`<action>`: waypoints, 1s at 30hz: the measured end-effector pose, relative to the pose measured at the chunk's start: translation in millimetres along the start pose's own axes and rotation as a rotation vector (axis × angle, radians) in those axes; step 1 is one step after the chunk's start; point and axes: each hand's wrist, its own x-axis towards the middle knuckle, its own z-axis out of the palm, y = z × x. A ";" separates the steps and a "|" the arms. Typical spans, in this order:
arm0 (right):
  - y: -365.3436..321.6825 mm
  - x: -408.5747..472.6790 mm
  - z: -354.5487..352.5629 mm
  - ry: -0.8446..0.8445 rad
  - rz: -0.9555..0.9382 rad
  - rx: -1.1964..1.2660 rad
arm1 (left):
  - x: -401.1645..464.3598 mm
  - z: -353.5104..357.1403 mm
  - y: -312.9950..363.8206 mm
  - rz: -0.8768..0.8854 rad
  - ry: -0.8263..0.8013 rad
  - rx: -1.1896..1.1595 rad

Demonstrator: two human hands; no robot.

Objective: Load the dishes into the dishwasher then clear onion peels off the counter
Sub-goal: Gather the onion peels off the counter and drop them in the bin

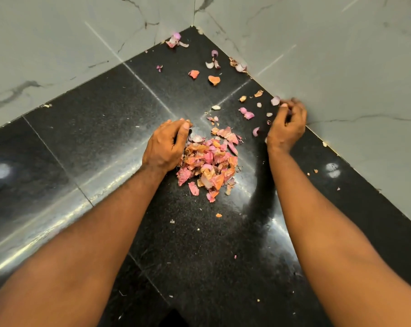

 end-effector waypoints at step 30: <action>-0.4 -39.5 -26.6 -0.285 -0.213 0.064 | 0.9 0.2 3.6 0.035 0.017 -0.001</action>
